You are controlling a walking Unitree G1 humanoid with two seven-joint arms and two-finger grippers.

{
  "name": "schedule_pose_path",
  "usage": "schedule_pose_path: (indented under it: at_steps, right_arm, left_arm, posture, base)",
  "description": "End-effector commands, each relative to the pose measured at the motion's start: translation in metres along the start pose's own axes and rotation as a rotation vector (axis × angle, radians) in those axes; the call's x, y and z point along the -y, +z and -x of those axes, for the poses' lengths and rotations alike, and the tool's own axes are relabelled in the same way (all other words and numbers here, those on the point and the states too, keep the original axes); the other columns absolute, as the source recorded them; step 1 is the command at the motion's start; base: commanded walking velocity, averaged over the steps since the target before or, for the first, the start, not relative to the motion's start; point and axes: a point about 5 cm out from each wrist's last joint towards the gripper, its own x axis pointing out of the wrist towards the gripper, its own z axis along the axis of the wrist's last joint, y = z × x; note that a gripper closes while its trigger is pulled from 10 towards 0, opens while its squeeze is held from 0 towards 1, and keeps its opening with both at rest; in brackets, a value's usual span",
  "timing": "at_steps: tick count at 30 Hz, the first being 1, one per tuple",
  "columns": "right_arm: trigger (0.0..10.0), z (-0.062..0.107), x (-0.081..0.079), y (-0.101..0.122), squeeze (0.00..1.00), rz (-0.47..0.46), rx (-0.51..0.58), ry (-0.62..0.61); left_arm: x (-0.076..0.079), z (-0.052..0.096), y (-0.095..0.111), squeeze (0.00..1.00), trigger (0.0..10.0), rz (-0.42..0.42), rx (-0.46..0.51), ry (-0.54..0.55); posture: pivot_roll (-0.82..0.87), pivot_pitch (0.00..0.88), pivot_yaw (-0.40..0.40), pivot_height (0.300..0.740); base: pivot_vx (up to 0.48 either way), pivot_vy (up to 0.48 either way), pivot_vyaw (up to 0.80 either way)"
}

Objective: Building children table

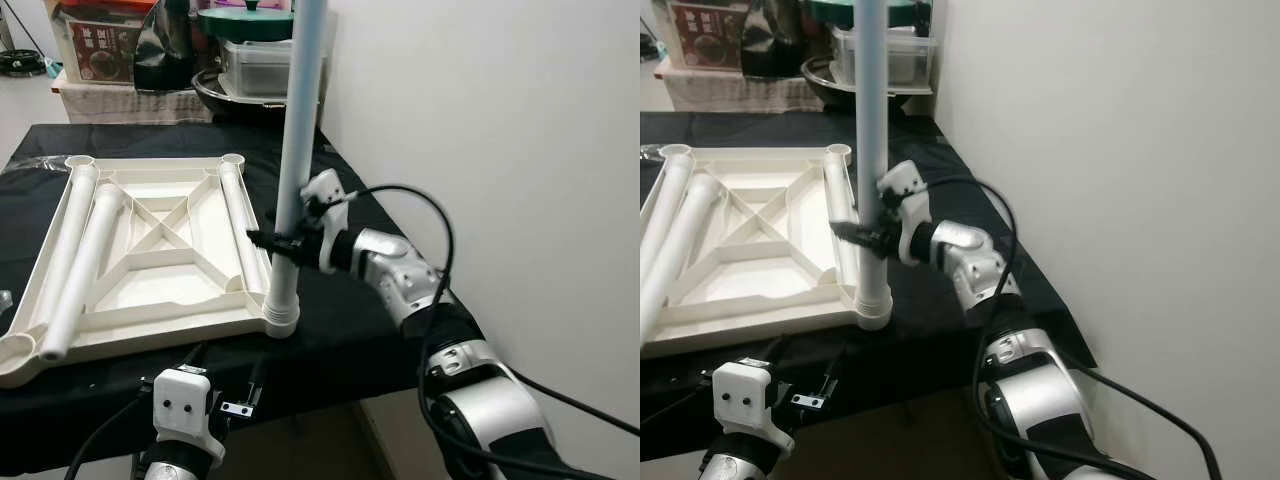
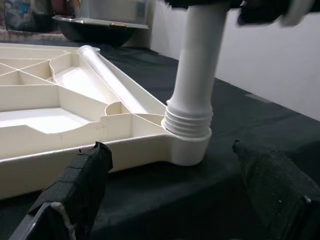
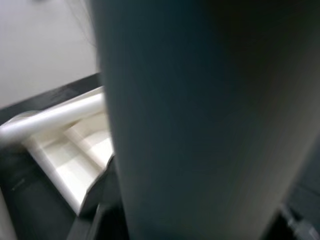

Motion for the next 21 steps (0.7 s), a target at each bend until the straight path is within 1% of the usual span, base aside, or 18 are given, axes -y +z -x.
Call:
schedule_pose_path:
  at_steps: [1,2,3,4,5,6,8,9,10,11,12,14,15,16,18,19,20,21]
  right_arm:
    - [0.0,0.003,0.020,-0.009,0.00,-0.042,-0.052,-0.280]
    - [0.0,0.016,0.039,-0.017,0.00,-0.133,-0.029,-0.583]
    - [0.0,0.029,0.049,-0.028,0.00,-0.197,-0.011,-0.804]
    - [0.0,0.029,0.049,-0.028,0.00,-0.197,-0.011,-0.804]
    - [0.0,0.039,0.053,-0.035,0.00,-0.233,0.004,-0.917]
    - [0.0,0.041,0.046,-0.042,0.00,-0.251,0.008,-0.941]
    - [0.0,0.039,0.035,-0.046,0.00,-0.265,0.008,-0.923]
    - [0.0,0.034,0.022,-0.048,0.00,-0.280,0.011,-0.873]
    - [0.0,0.034,0.022,-0.048,0.00,-0.280,0.011,-0.873]
    - [10.0,0.026,0.006,-0.045,0.00,-0.281,0.028,-0.786]
    - [10.0,0.017,-0.012,-0.033,0.00,-0.264,0.094,-0.646]
    - [10.0,0.017,-0.012,-0.033,0.00,-0.264,0.094,-0.646]
    - [10.0,0.012,-0.026,-0.017,1.00,-0.237,0.177,-0.514]
    - [10.0,0.012,-0.026,-0.017,1.00,-0.237,0.177,-0.514]
    - [10.0,0.005,-0.037,0.016,1.00,-0.156,0.299,-0.203]
    - [10.0,0.005,-0.037,0.016,1.00,-0.156,0.299,-0.203]
    - [10.0,0.006,-0.035,0.032,0.00,-0.124,0.329,-0.017]
    - [10.0,0.006,-0.035,0.032,0.00,-0.124,0.329,-0.017]
  left_arm:
    - [0.002,0.000,-0.004,0.00,10.0,0.022,-0.016,-0.001]
    - [0.002,0.001,-0.004,0.00,10.0,0.024,-0.017,0.000]
    - [0.003,0.001,-0.004,0.00,10.0,0.026,-0.018,-0.002]
    - [0.003,0.001,-0.004,0.00,10.0,0.026,-0.018,-0.002]
    - [0.003,0.001,-0.004,0.00,10.0,0.027,-0.018,-0.003]
    - [0.003,0.001,-0.004,0.00,10.0,0.028,-0.019,-0.005]
    - [0.003,0.001,-0.004,0.00,10.0,0.029,-0.019,-0.006]
    - [0.003,0.001,-0.004,0.00,10.0,0.030,-0.021,-0.010]
    - [0.003,0.001,-0.004,0.00,10.0,0.030,-0.021,-0.010]
    - [0.003,0.001,-0.005,0.00,10.0,0.032,-0.023,-0.018]
    - [0.003,0.001,-0.005,0.00,10.0,0.034,-0.025,-0.026]
    - [0.003,0.001,-0.005,0.00,10.0,0.034,-0.025,-0.026]
    - [0.004,0.000,-0.005,0.00,10.0,0.035,-0.026,-0.032]
    - [0.004,0.000,-0.005,0.00,10.0,0.035,-0.026,-0.032]
    - [0.005,-0.002,-0.006,0.00,10.0,0.041,-0.026,-0.037]
    - [0.005,-0.002,-0.006,0.00,10.0,0.041,-0.026,-0.037]
    - [0.005,-0.002,-0.006,0.00,10.0,0.044,-0.025,-0.034]
    - [0.005,-0.002,-0.006,0.00,10.0,0.044,-0.025,-0.034]
  posture:
    - [0.17,0.000,-0.159,0.740]
    - [0.17,0.000,-0.160,0.740]
    - [0.17,0.000,-0.160,0.740]
    - [0.17,0.000,-0.160,0.740]
    - [0.17,0.000,-0.160,0.740]
    - [0.17,0.000,-0.152,0.740]
    - [0.15,0.000,-0.141,0.740]
    - [0.15,0.000,-0.141,0.740]
    - [0.15,0.000,-0.141,0.740]
    - [0.14,0.000,-0.138,0.740]
    - [0.14,0.000,-0.134,0.740]
    - [0.14,0.000,-0.134,0.740]
    - [0.14,0.000,-0.135,0.740]
    - [0.14,0.000,-0.135,0.740]
    - [0.14,0.000,-0.142,0.740]
    - [0.14,0.000,-0.142,0.740]
    - [0.14,0.000,-0.147,0.740]
    - [0.14,0.000,-0.147,0.740]
  base:
    - [0.000,0.000,0.00]
    - [0.000,0.000,0.00]
    - [0.000,0.000,0.00]
    - [0.000,0.000,0.00]
    - [0.000,0.000,0.00]
    - [0.000,0.000,0.00]
    - [0.000,0.000,0.00]
    - [0.000,0.000,0.00]
    - [0.000,0.000,0.00]
    - [0.000,0.000,0.00]
    - [0.000,0.000,0.00]
    - [0.000,0.000,0.00]
    - [0.000,0.000,0.00]
    - [0.000,0.000,0.00]
    - [0.000,0.000,0.00]
    - [0.000,0.000,0.00]
    - [0.000,0.000,0.00]
    - [0.000,0.000,0.00]
